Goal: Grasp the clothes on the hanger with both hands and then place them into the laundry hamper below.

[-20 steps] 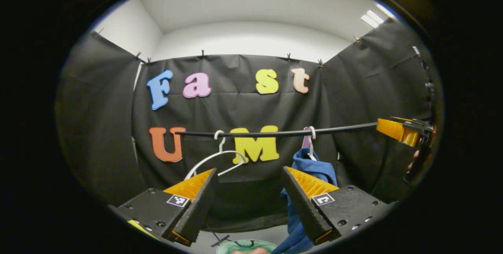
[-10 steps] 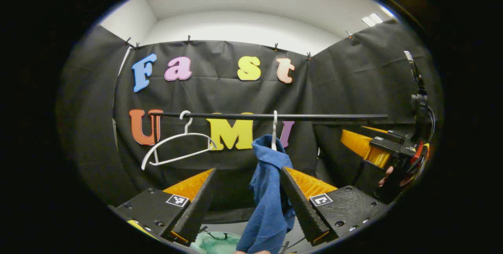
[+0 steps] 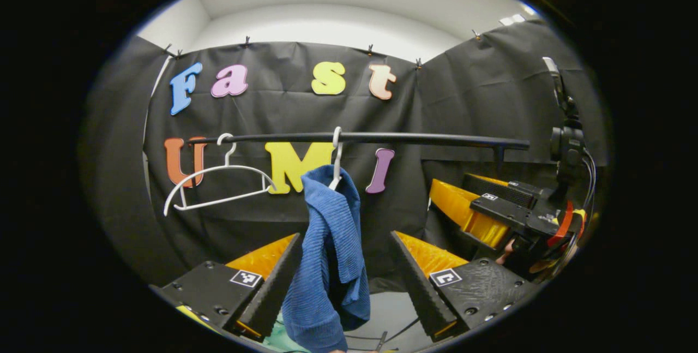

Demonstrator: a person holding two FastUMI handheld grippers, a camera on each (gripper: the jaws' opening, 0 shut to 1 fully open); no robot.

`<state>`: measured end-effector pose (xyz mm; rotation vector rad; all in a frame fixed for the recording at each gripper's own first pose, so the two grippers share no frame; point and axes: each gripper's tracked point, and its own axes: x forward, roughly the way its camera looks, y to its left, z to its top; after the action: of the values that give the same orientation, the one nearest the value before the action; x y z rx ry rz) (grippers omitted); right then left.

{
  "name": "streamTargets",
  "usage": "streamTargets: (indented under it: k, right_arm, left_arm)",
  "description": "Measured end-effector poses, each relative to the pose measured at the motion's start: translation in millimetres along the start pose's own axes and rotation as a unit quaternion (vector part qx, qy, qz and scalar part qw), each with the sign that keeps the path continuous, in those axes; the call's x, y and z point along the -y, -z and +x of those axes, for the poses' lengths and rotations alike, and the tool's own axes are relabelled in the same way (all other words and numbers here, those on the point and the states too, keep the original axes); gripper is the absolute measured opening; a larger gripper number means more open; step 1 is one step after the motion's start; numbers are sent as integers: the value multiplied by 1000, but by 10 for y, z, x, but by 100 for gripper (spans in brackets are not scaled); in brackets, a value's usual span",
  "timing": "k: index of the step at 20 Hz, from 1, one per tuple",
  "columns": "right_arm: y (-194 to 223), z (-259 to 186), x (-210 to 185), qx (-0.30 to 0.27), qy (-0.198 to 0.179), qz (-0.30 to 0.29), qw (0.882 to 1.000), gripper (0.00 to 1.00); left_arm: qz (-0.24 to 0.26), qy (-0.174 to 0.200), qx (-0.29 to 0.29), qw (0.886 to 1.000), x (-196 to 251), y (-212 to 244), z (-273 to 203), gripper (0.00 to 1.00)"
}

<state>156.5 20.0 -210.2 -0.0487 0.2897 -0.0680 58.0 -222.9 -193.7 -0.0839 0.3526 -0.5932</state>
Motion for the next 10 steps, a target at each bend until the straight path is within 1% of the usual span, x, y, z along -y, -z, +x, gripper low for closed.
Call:
streamTargets:
  k: [1, 3, 4, 6, 7, 8, 9, 10]
  right_arm:
    - [13, 20, -8, 1, -3, -3, 1000, 94]
    - [59, 49, -47, 0, -12, -4, 1000, 94]
    - [89, 60, -57, -2, -16, -5, 1000, 94]
    - [115, 84, -47, -3, -19, -2, 1000, 94]
    - [107, 93, -45, -2, -20, 1, 1000, 98]
    - [115, 90, -41, -1, -20, 5, 1000, 94]
    - [106, 96, -44, 0, -21, 8, 1000, 94]
    - [115, 95, -43, 0, -20, 8, 1000, 98]
  left_arm:
    - [2, 0, 2, 1000, 22, -10, 20, 100]
    - [16, -2, 20, 1000, 61, -133, 1, 100]
    - [18, 3, 32, 999, 106, -225, -9, 96]
    - [13, 33, 54, 998, 264, -366, -37, 95]
    - [12, 48, 55, 997, 328, -383, -33, 100]
    - [12, 54, 47, 997, 335, -343, -21, 100]
    - [10, 57, 35, 998, 332, -269, -6, 100]
    - [4, 58, 19, 998, 318, -181, 36, 95]
